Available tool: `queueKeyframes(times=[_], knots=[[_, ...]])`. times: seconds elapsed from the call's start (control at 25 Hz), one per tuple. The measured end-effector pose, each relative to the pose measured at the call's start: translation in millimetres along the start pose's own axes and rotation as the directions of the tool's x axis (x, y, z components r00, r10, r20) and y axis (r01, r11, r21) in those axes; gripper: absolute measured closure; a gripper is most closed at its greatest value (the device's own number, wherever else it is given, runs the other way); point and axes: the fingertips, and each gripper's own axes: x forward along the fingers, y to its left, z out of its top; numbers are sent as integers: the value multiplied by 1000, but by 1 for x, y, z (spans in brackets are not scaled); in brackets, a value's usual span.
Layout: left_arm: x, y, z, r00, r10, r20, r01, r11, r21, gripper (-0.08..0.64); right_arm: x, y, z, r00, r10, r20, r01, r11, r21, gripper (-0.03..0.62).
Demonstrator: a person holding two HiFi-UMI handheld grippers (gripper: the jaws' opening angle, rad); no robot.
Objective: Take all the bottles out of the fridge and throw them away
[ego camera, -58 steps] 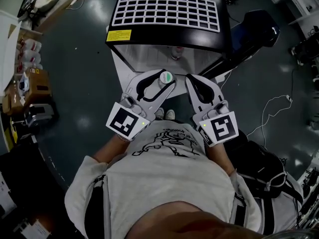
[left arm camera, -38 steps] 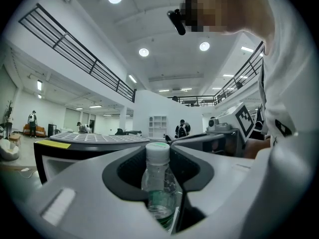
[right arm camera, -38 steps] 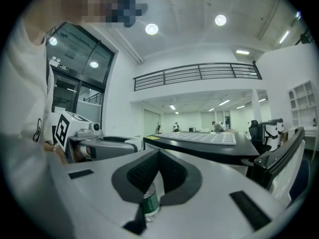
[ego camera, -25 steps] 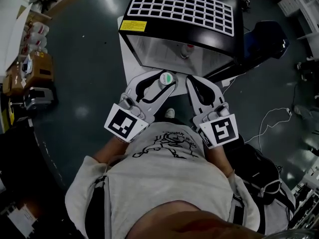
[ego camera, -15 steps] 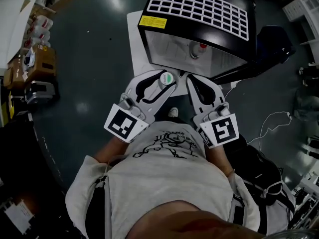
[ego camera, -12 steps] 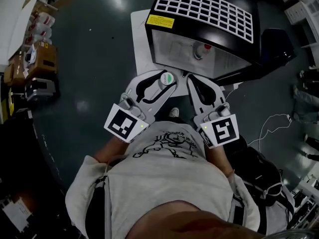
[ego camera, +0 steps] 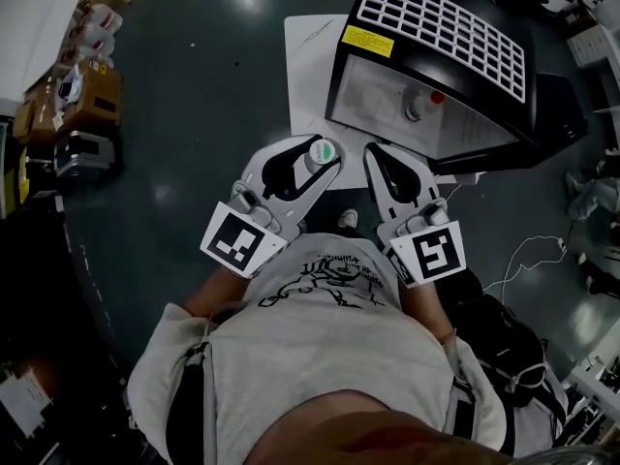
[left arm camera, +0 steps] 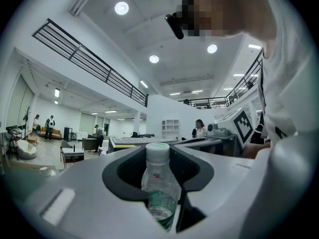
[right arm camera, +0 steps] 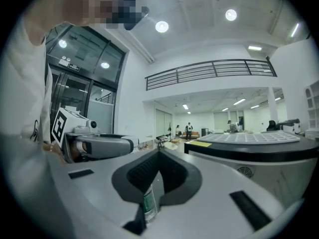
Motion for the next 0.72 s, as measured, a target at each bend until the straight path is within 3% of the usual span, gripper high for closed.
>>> queueKeyframes(times=[0.72], knots=[[-100, 64, -9, 989, 149, -2, -149, 989, 0, 410, 78, 92, -2, 989, 149, 3, -149, 989, -14, 584]])
